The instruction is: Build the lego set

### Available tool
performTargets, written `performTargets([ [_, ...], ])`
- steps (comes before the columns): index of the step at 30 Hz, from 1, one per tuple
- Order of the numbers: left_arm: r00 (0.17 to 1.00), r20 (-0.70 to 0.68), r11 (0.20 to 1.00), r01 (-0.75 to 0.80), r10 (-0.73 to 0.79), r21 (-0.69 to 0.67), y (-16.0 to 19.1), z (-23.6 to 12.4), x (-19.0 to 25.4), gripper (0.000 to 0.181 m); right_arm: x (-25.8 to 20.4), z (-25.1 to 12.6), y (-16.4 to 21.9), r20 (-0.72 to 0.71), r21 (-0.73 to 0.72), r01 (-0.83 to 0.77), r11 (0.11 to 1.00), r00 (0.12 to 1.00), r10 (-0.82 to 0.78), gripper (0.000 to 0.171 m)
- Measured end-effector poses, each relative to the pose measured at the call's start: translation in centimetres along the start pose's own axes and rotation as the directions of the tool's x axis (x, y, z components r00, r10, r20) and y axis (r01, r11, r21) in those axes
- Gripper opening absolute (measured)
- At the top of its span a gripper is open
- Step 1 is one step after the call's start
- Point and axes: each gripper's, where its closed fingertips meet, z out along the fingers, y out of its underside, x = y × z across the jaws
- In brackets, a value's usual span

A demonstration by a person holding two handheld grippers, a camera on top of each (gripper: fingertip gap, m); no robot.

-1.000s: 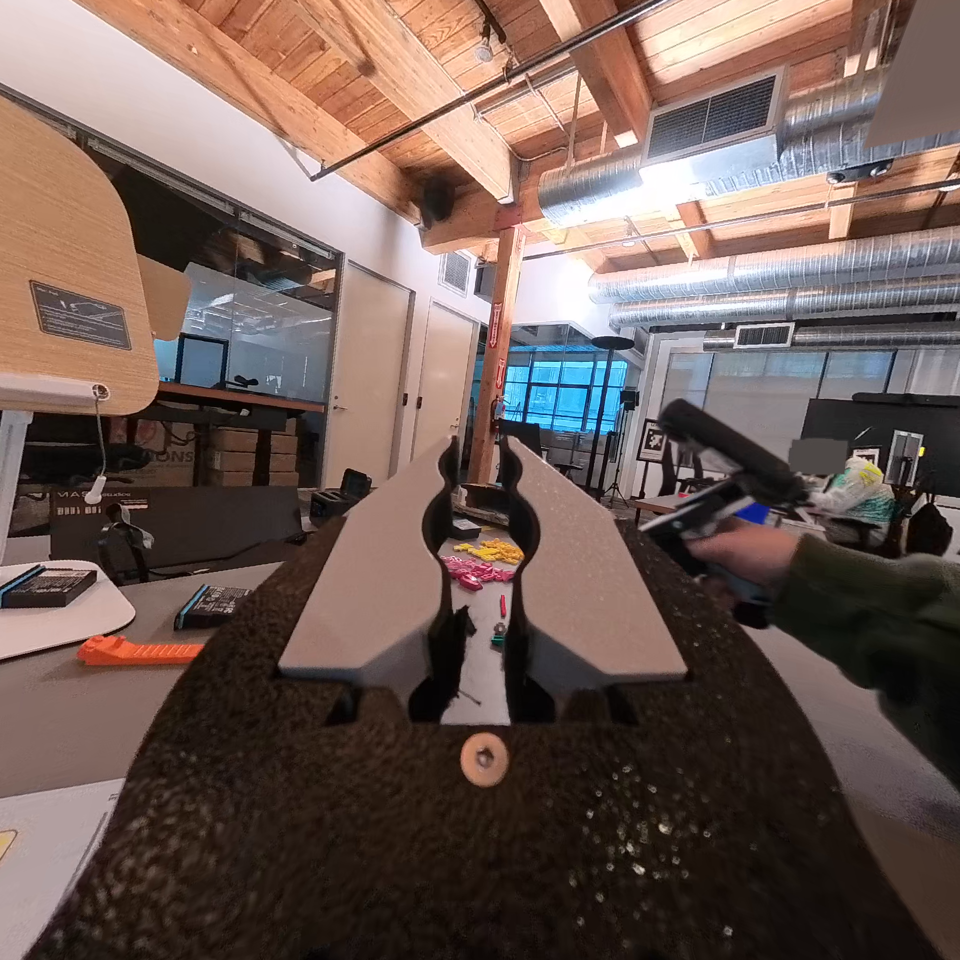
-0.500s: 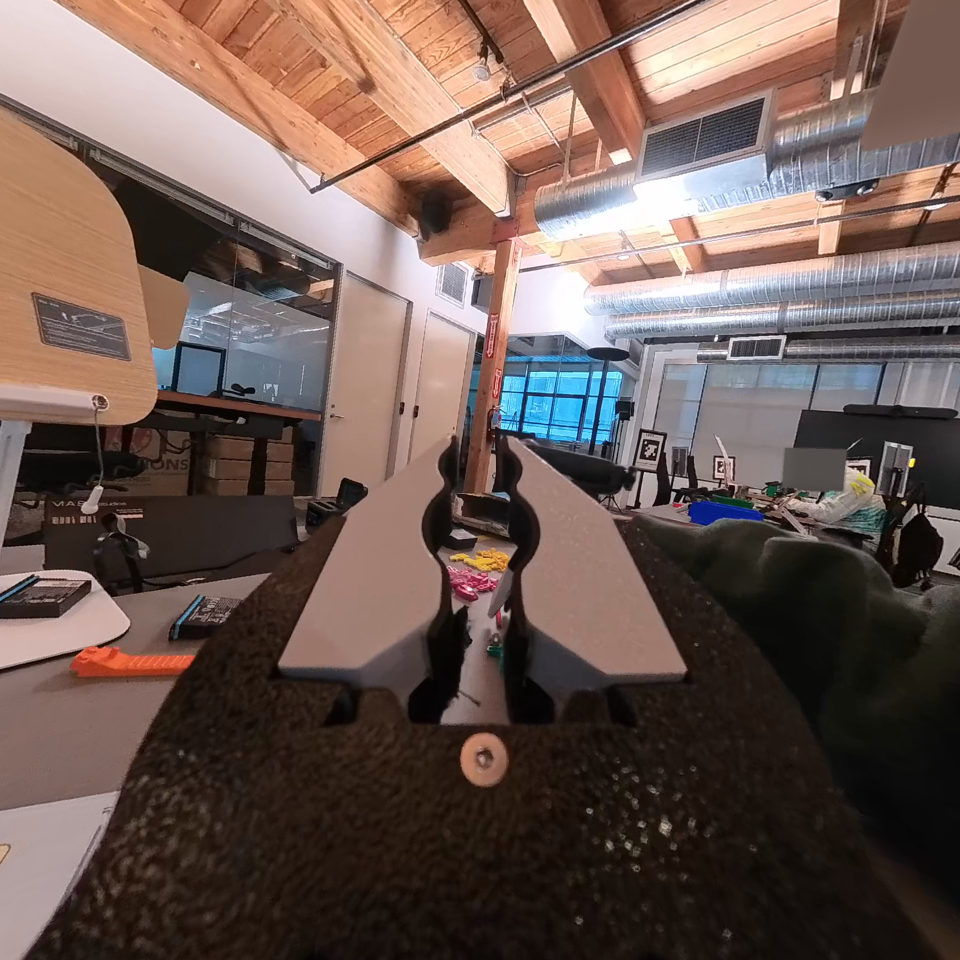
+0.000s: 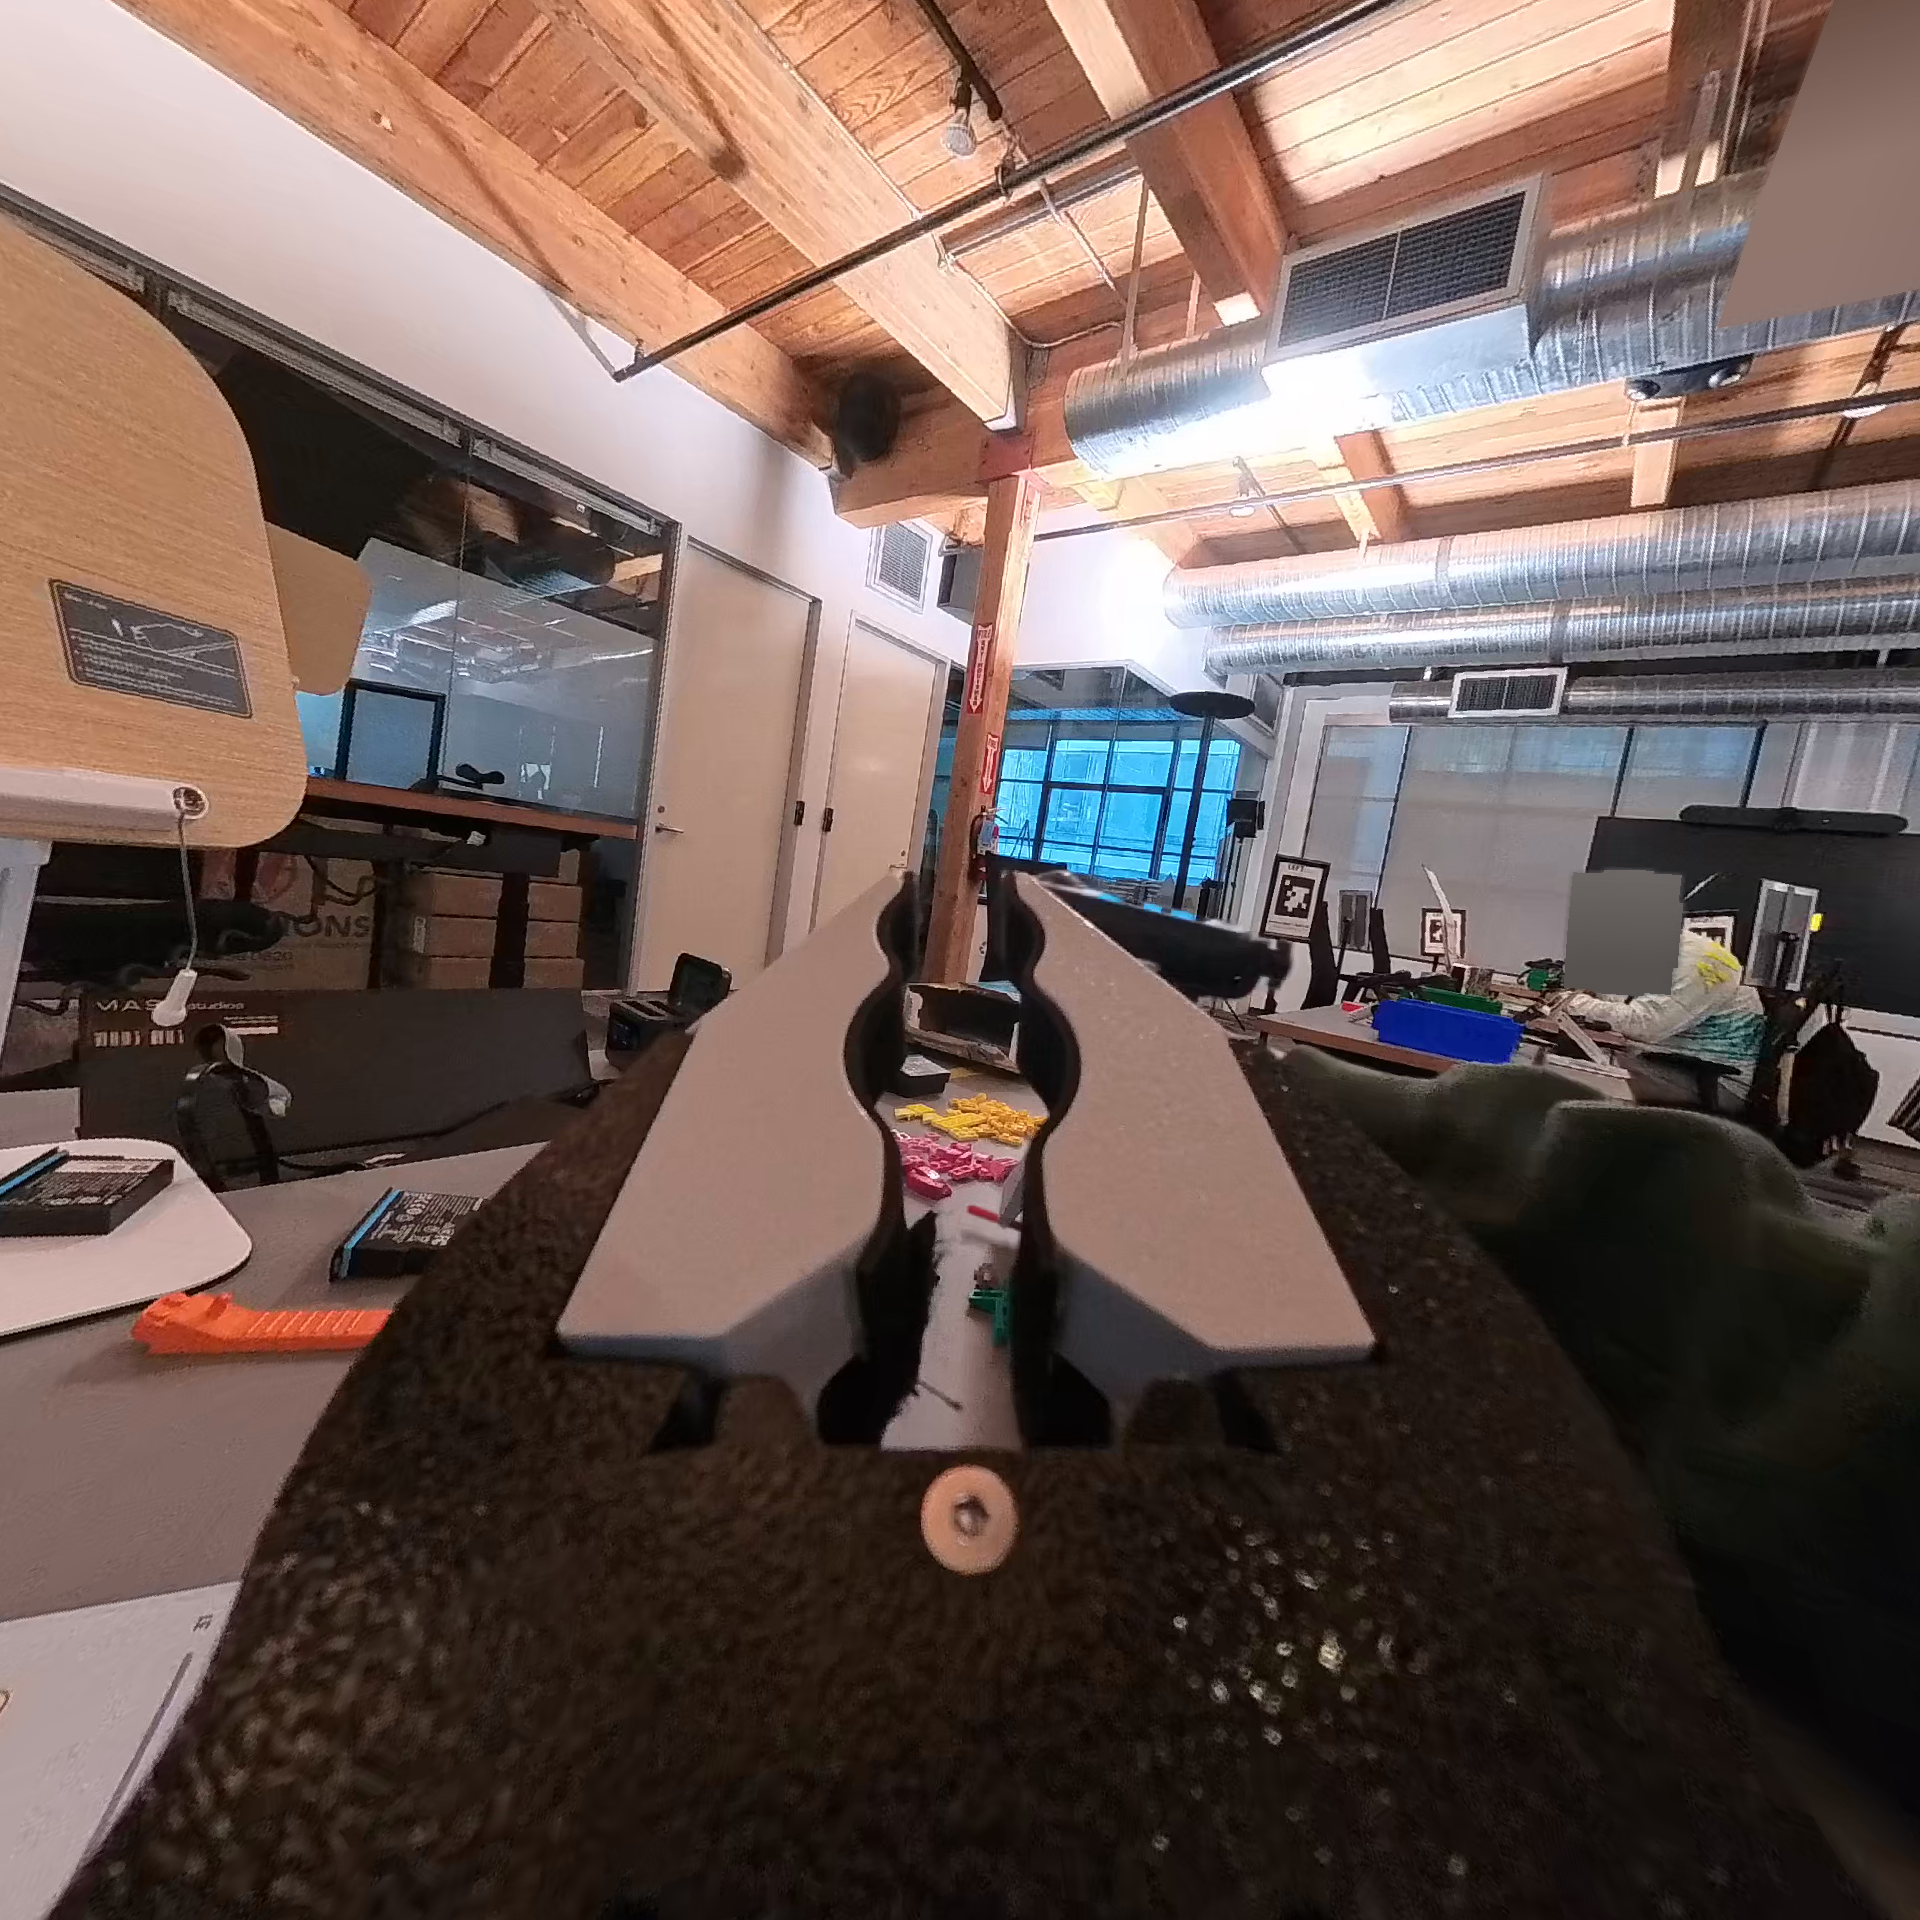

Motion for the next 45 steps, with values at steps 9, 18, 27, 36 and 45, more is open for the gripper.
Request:
performTargets([
  [9,1.0,0.009,1.0,-0.004,0.004,0.002,0.0,0.0,-0.2,0.012,-10.1,-7.4,4.0,0.327,0.213,0.229,0.95,0.9,-0.29,0.002],
  [18,1.0,0.012,1.0,-0.005,0.005,-0.002,0.1,0.0,-0.3,0.012,-16.3,-8.5,10.7,0.384,0.233,0.486,0.842,0.75,-0.539,0.002],
  [27,1.0,0.01,1.0,-0.004,0.004,-0.005,0.2,0.0,-0.3,0.012,-17.3,-7.0,11.7,0.356,0.177,0.568,0.804,0.725,-0.59,0.002],
  [36,1.0,0.01,1.0,0.004,-0.004,-0.01,0.3,0.0,-0.4,0.012,-17.1,-8.5,11.2,0.394,0.221,0.515,0.828,0.73,-0.559,0.013],
  [45,1.0,0.01,1.0,0.008,-0.008,-0.024,0.7,0.0,-0.5,0.012,-13.3,-10.0,9.9,0.305,0.278,0.435,0.857,0.806,-0.508,0.016],
])
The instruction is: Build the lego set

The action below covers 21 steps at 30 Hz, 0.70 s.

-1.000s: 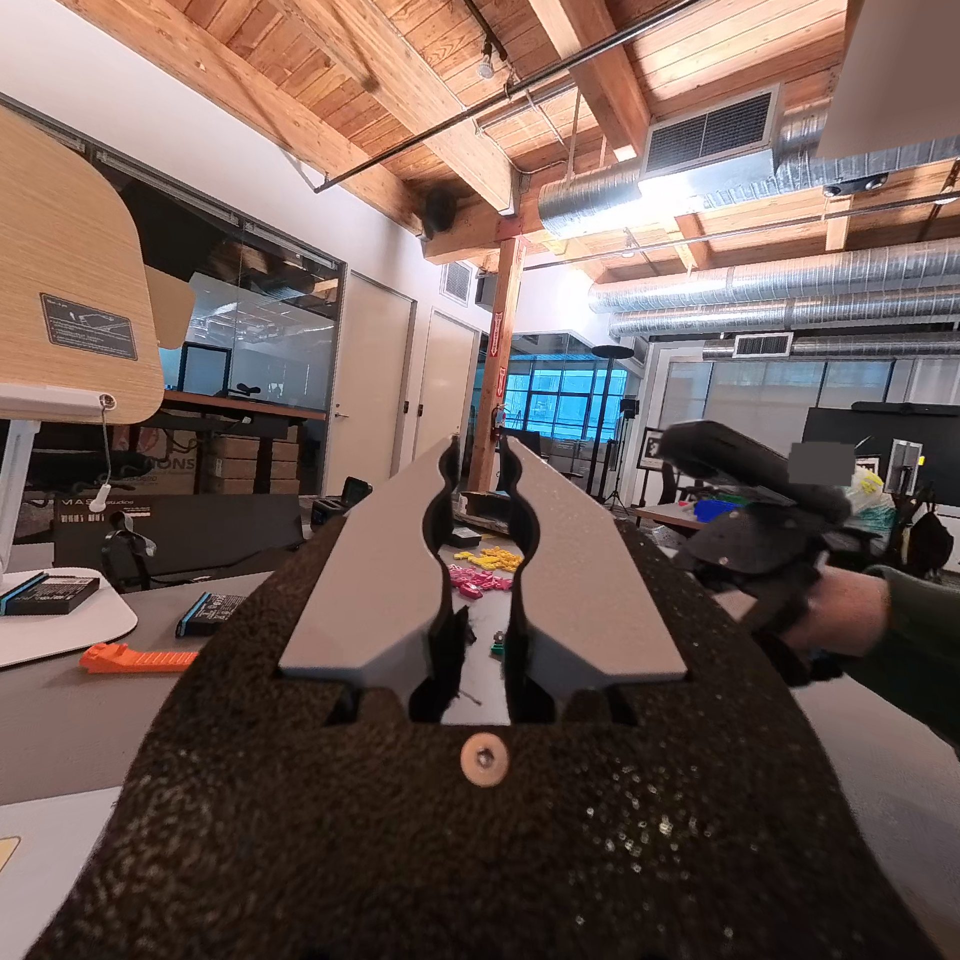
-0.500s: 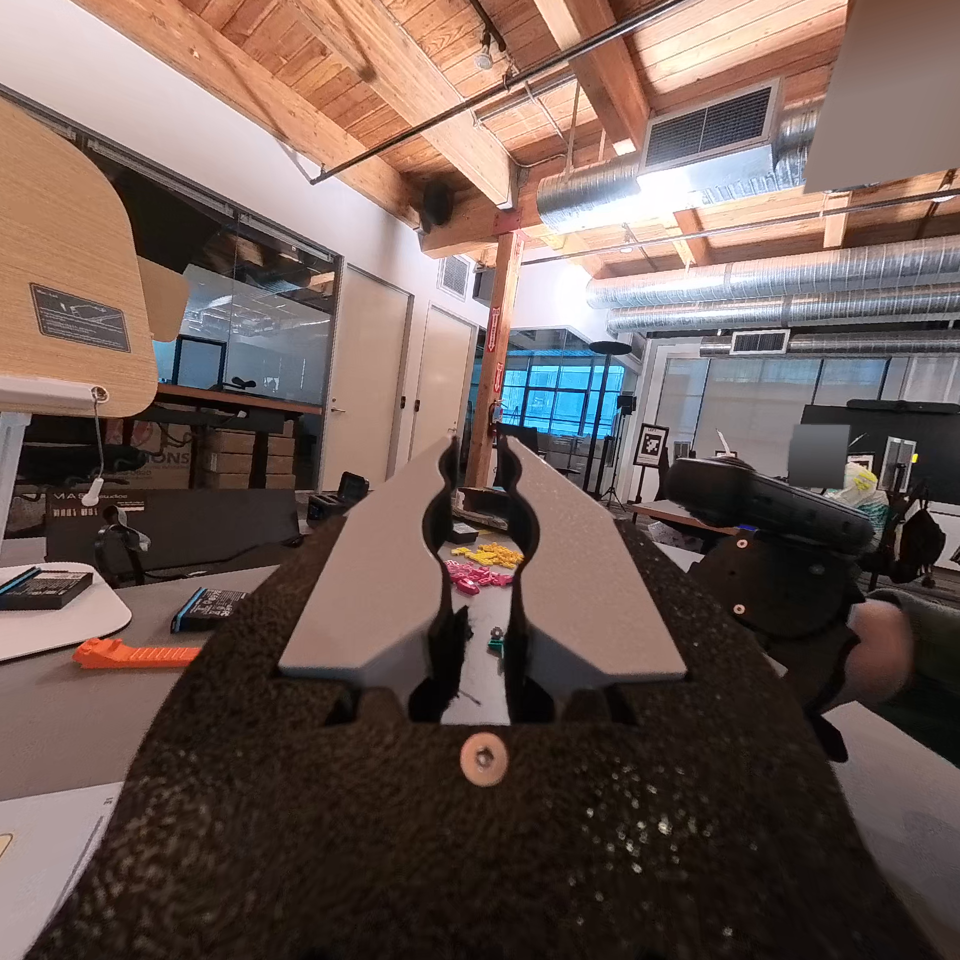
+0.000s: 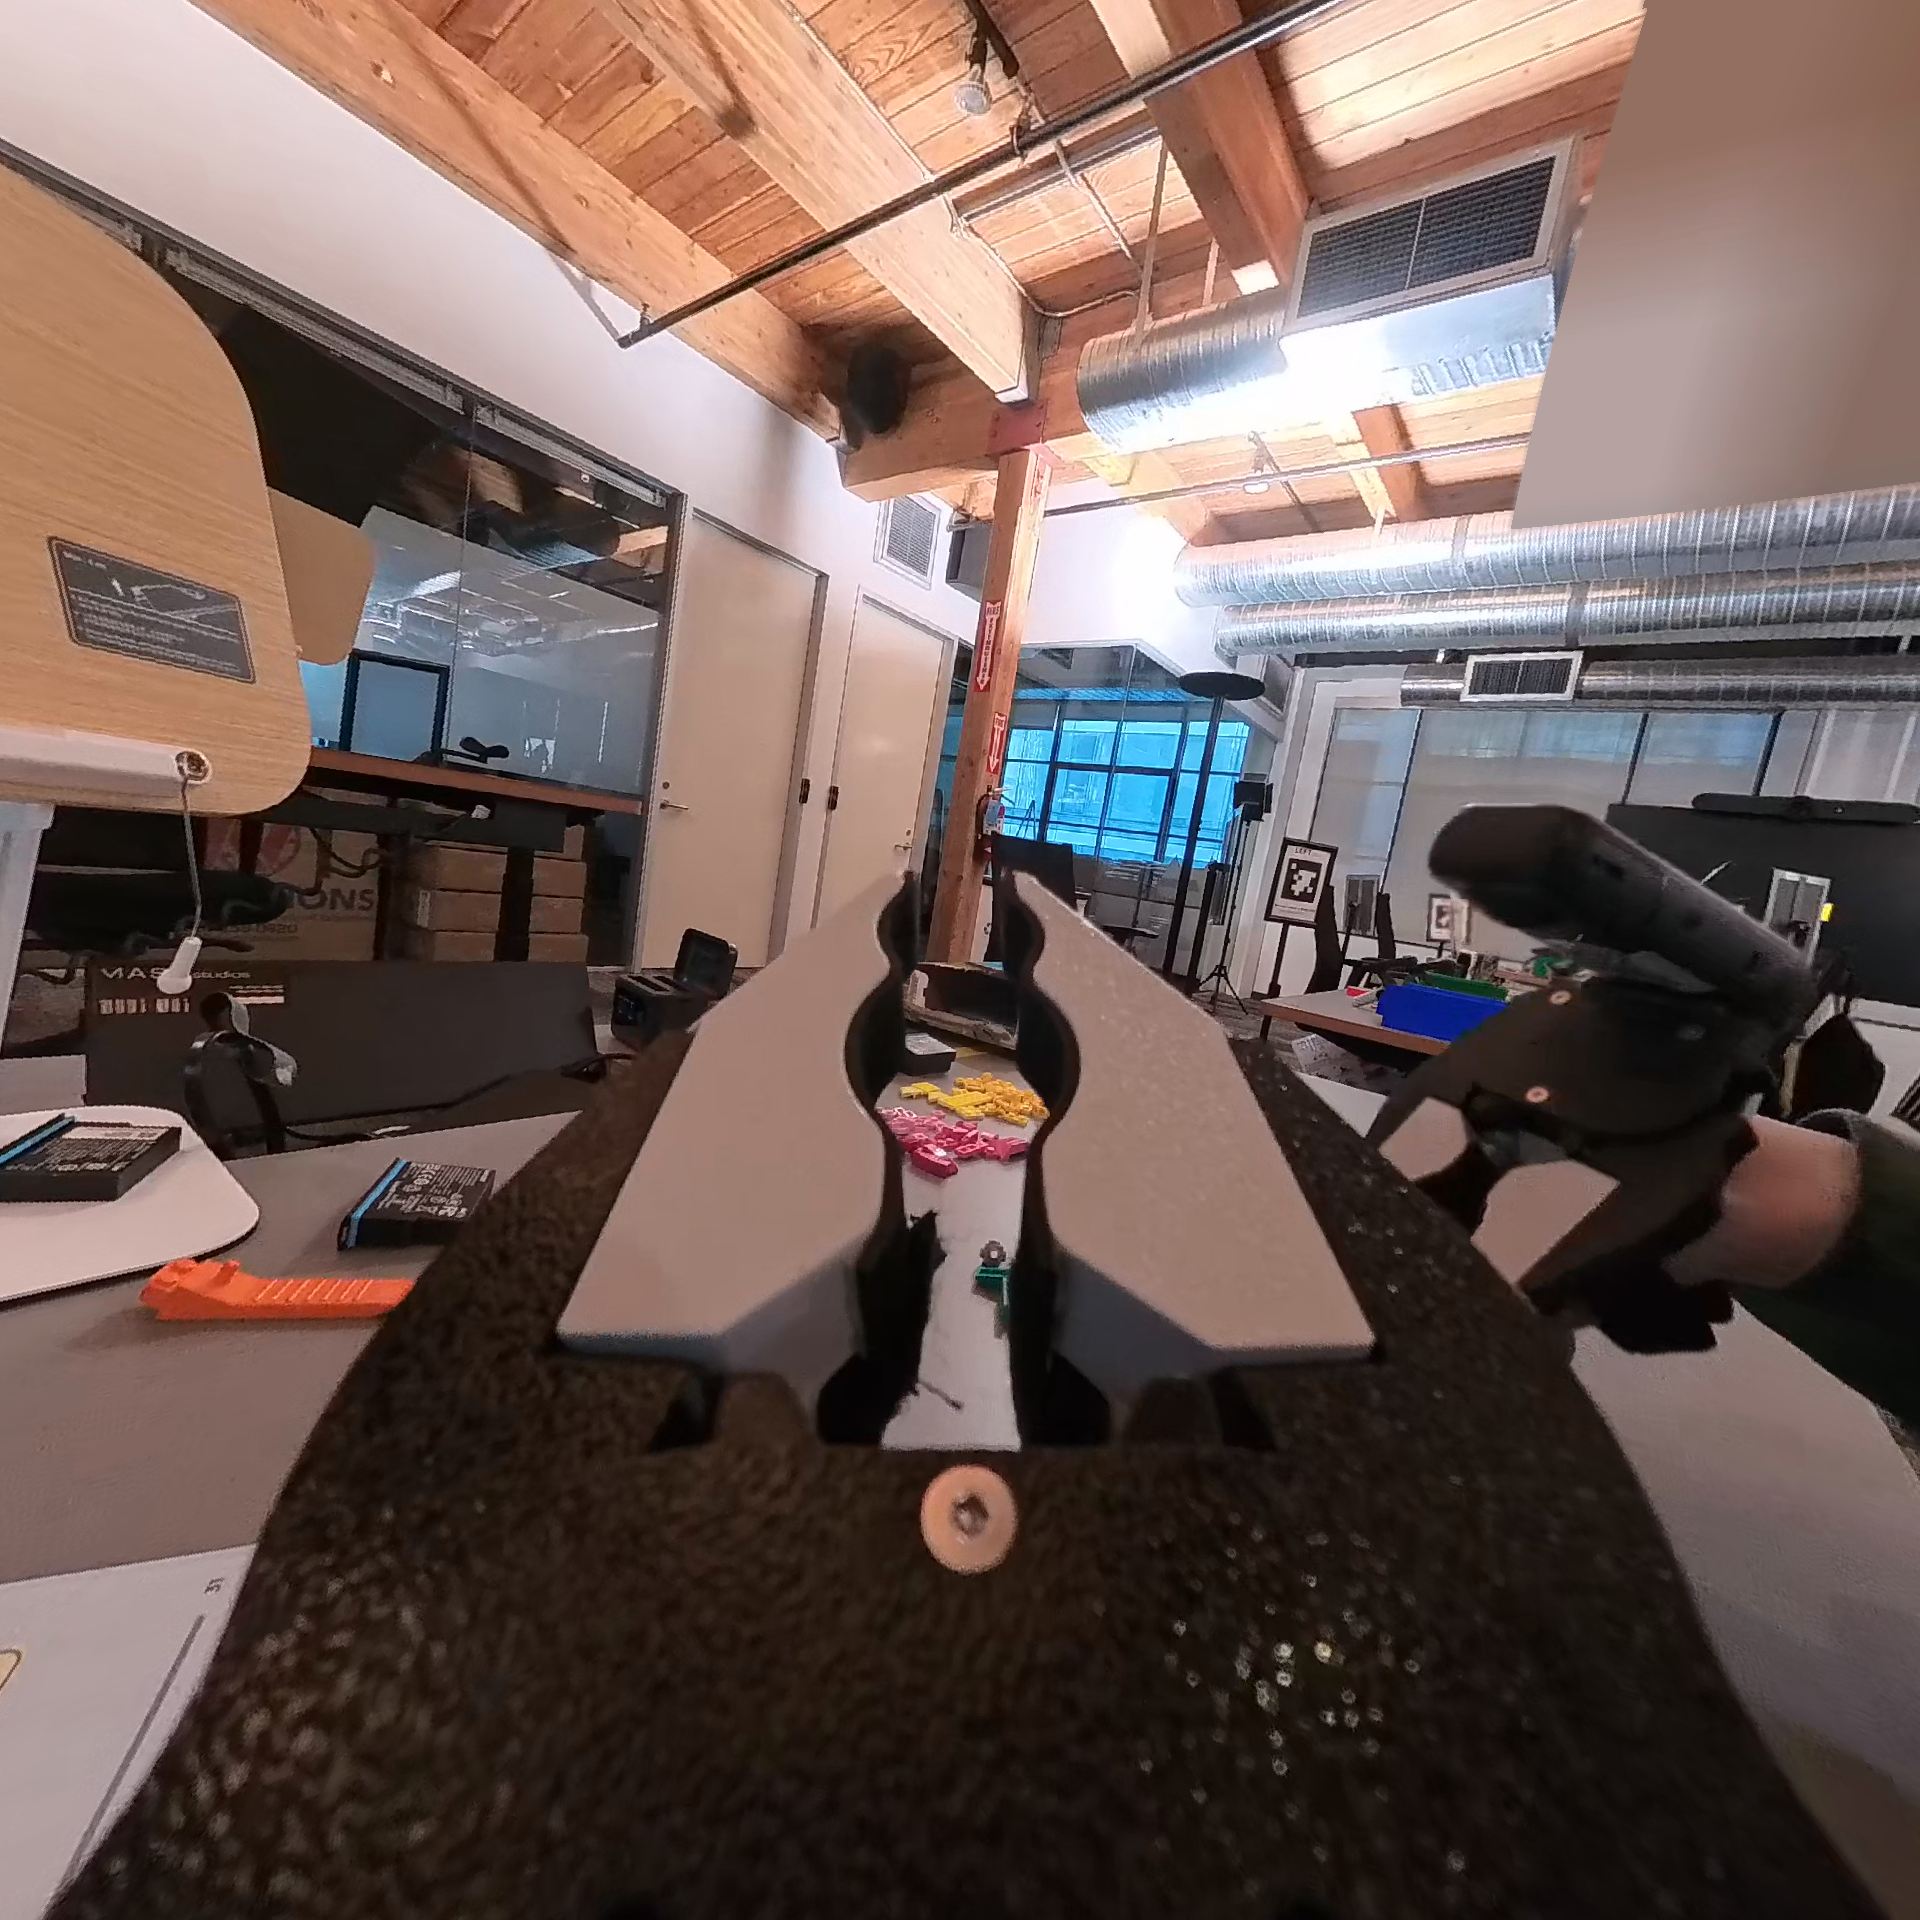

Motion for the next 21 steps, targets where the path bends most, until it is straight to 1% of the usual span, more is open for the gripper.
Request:
performTargets([
  [6,1.0,0.002,1.0,-0.002,0.002,-0.003,0.1,0.0,-0.1,0.012,0.7,-1.1,-1.6,-0.04,0.119,-0.007,0.993,0.999,0.012,0.016],
  [9,1.0,0.002,1.0,-0.002,0.002,-0.002,0.1,0.0,-0.1,0.012,1.1,-1.2,-1.7,-0.068,0.133,-0.004,0.991,0.998,0.013,0.016],
  [16,1.0,0.006,1.0,-0.004,0.004,0.005,-0.1,-0.1,-0.1,0.012,1.5,-1.2,-1.7,-0.082,0.142,-0.01,0.99,0.996,0.022,0.015],
  [18,1.0,0.007,1.0,-0.006,0.006,0.01,-0.2,-0.1,-0.1,0.011,1.8,-1.0,-2.1,-0.083,0.152,-0.019,0.988,0.996,0.032,0.015],
  [21,1.0,0.004,1.0,-0.004,0.004,0.007,-0.2,-0.1,-0.1,0.012,3.6,-0.8,-3.4,-0.14,0.163,-0.003,0.987,0.99,0.026,0.015],
])
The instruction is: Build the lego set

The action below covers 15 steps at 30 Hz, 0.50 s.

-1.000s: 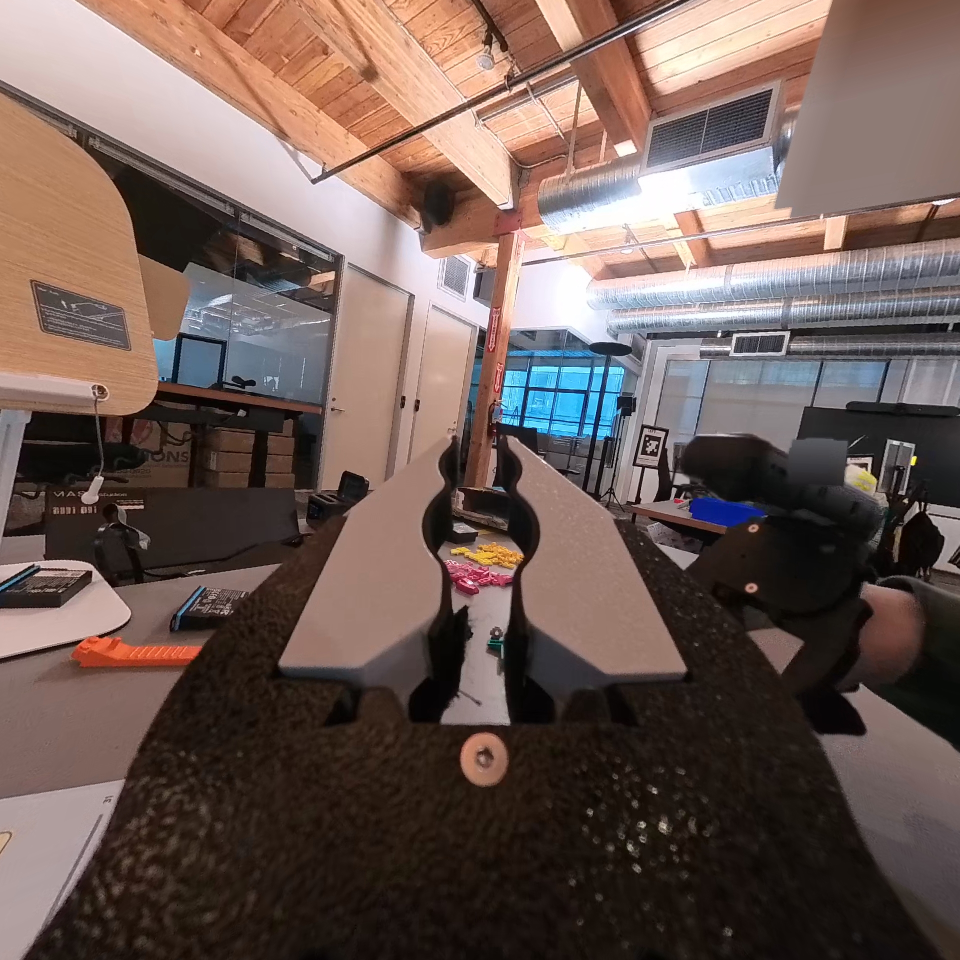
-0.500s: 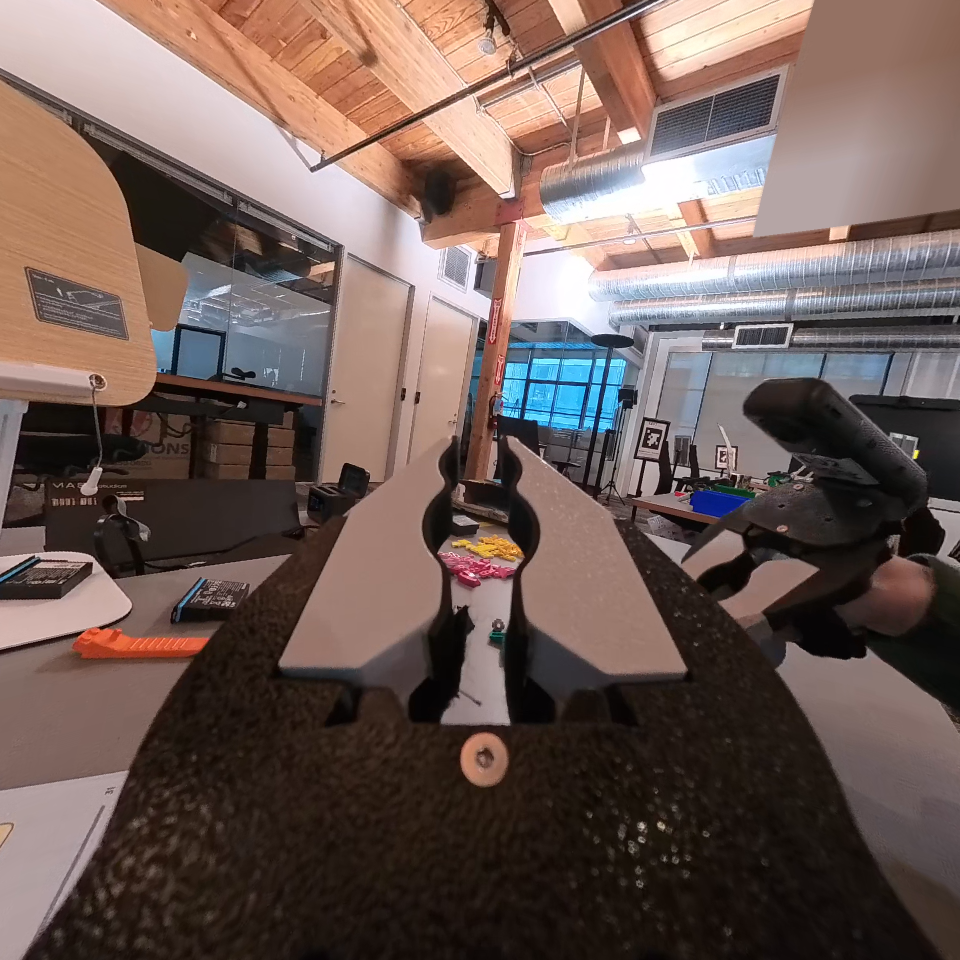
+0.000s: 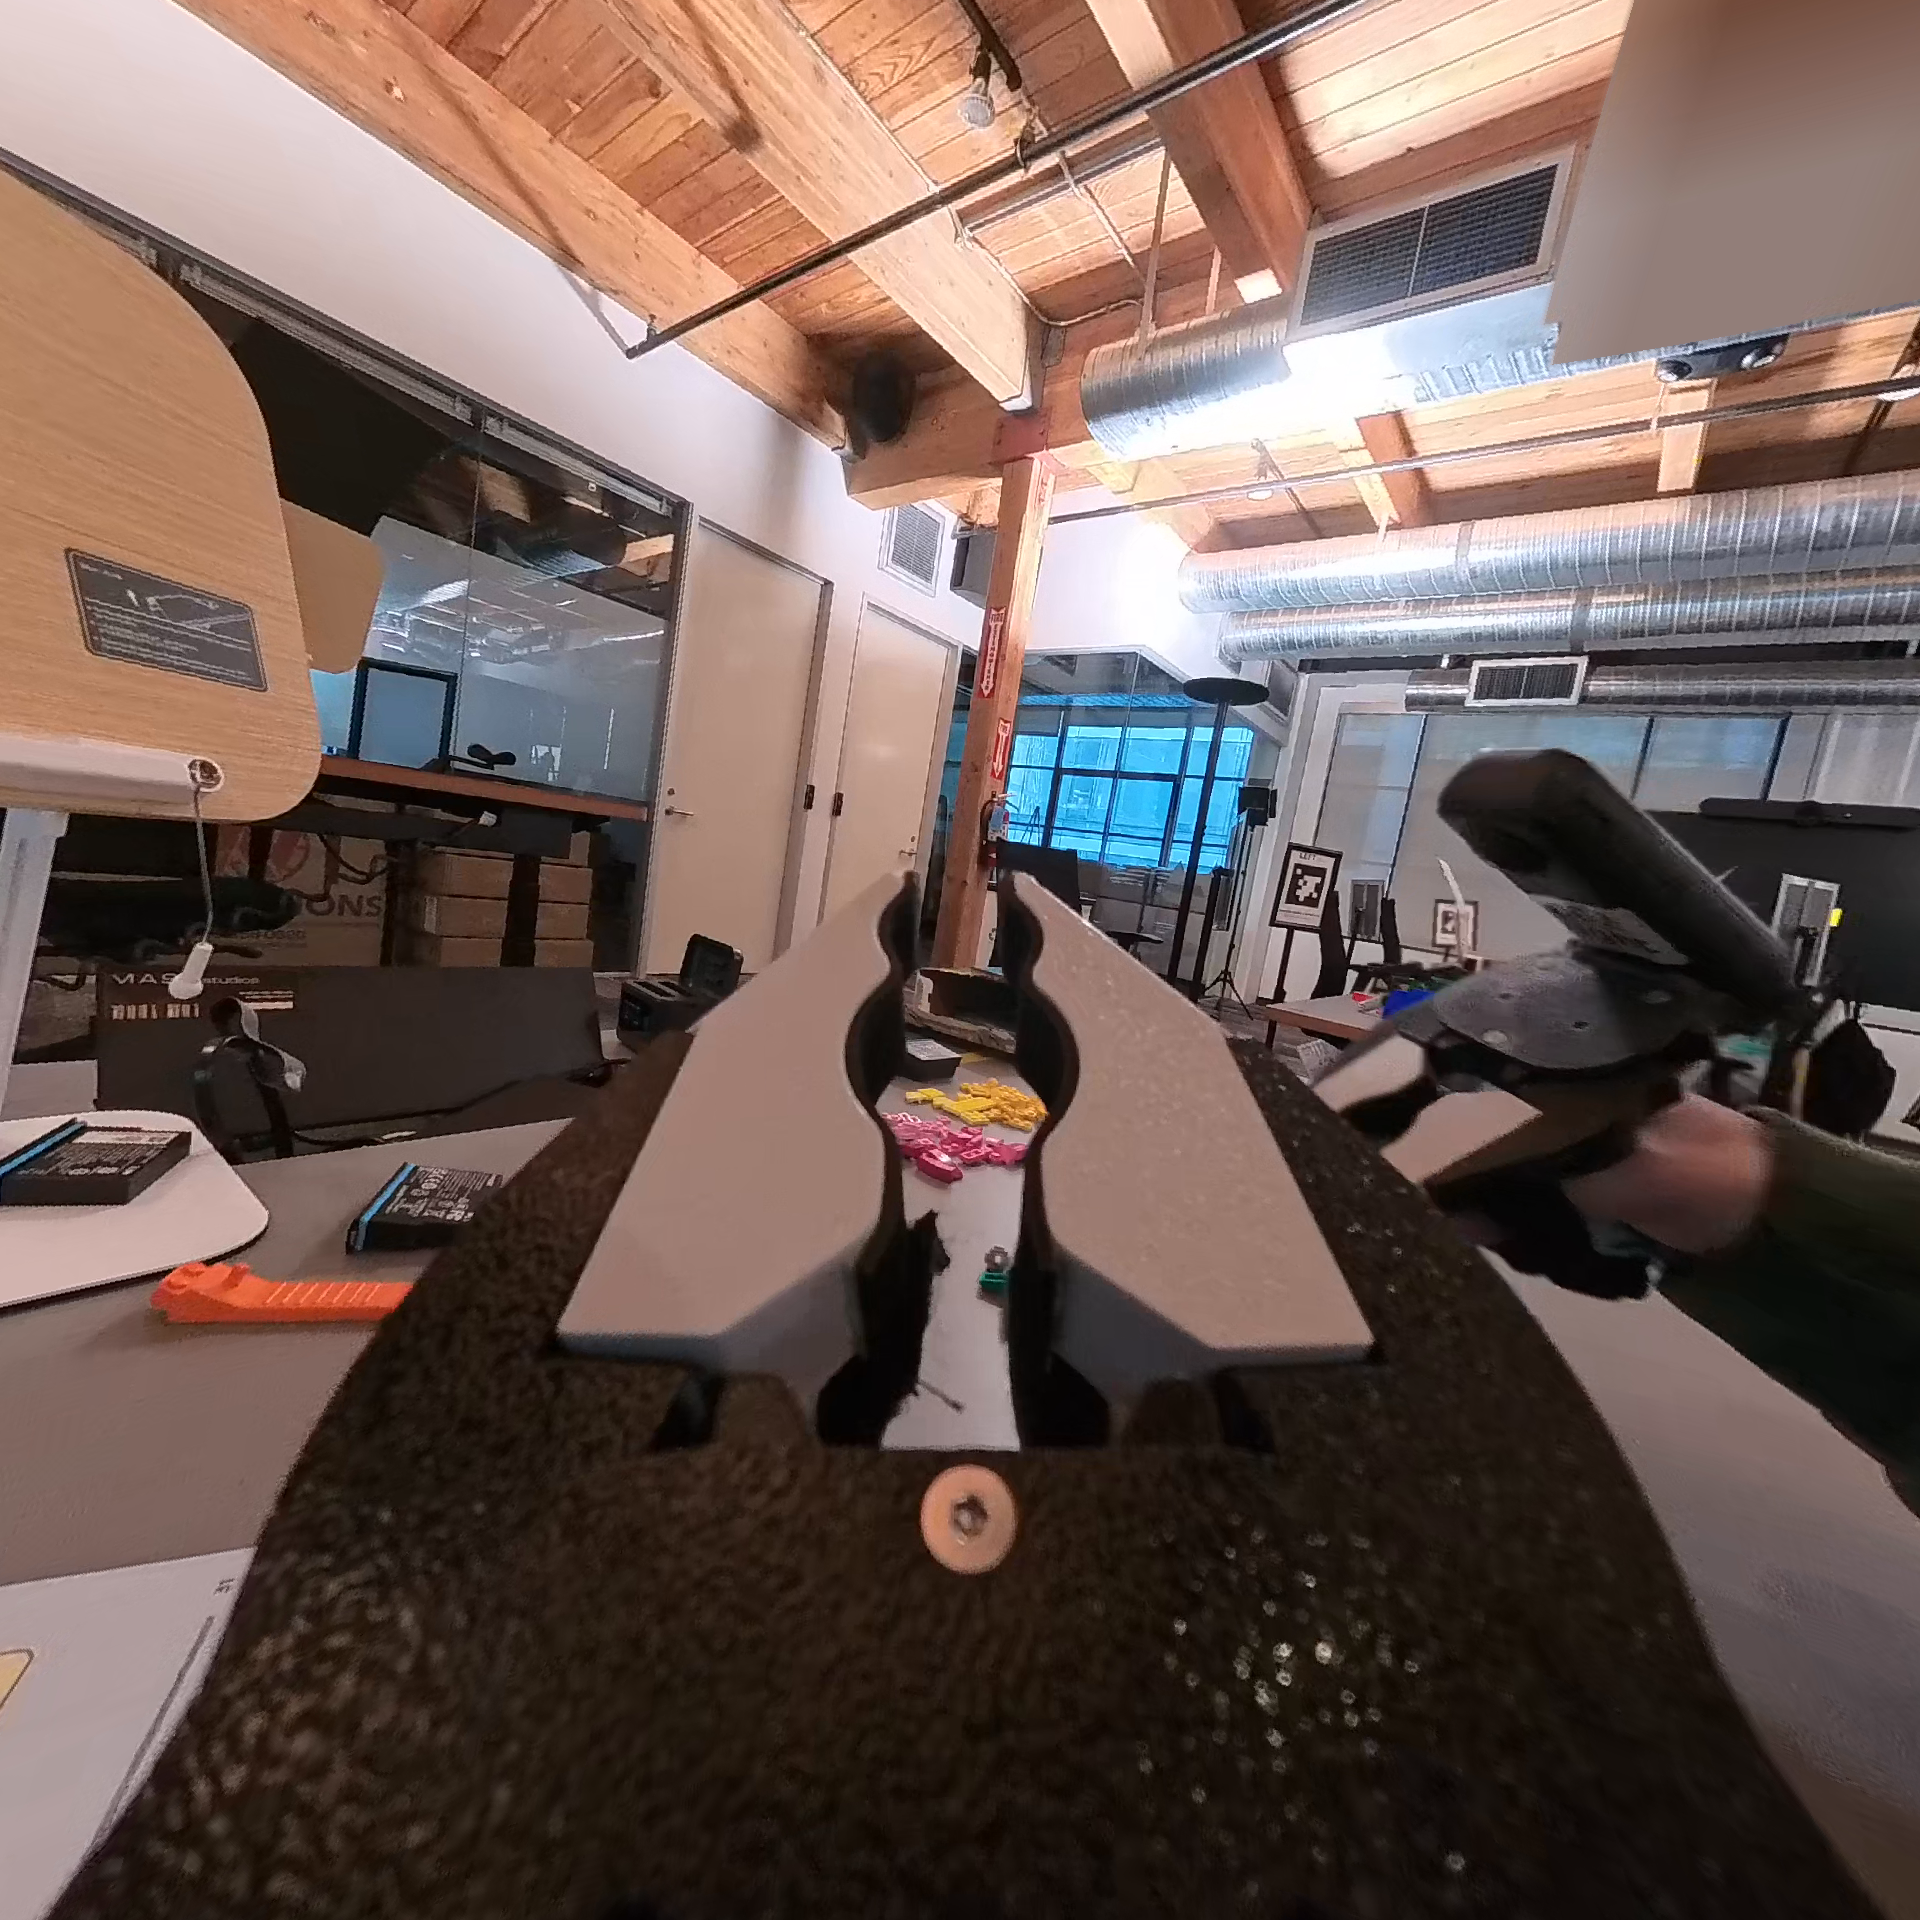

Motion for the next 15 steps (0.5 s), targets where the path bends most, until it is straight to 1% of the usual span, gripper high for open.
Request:
performTargets([
  [3,1.0,0.0,1.0,-0.003,0.003,0.002,-0.1,0.0,0.0,0.012,2.5,1.6,-2.0,-0.021,-0.005,0.023,1.0,1.0,-0.023,0.015],
  [6,1.0,0.0,1.0,-0.006,0.006,0.008,-0.2,0.0,0.1,0.011,6.2,4.1,-5.0,-0.059,0.009,0.036,0.999,0.998,-0.035,0.016],
  [9,1.0,0.0,1.0,-0.009,0.009,0.007,-0.2,0.0,0.0,0.012,10.4,7.6,-7.4,-0.07,-0.016,-0.006,1.0,0.998,0.005,0.024],
  [12,1.0,0.0,1.0,-0.015,0.015,0.008,-0.3,0.0,0.1,0.011,13.6,11.8,-8.8,-0.023,-0.045,-0.101,0.994,0.995,0.1,0.029],
  [15,1.0,0.002,1.0,-0.021,0.021,0.008,-0.3,0.0,0.0,0.011,16.6,15.3,-8.4,-0.039,-0.1,-0.115,0.988,0.993,0.112,0.038],
])
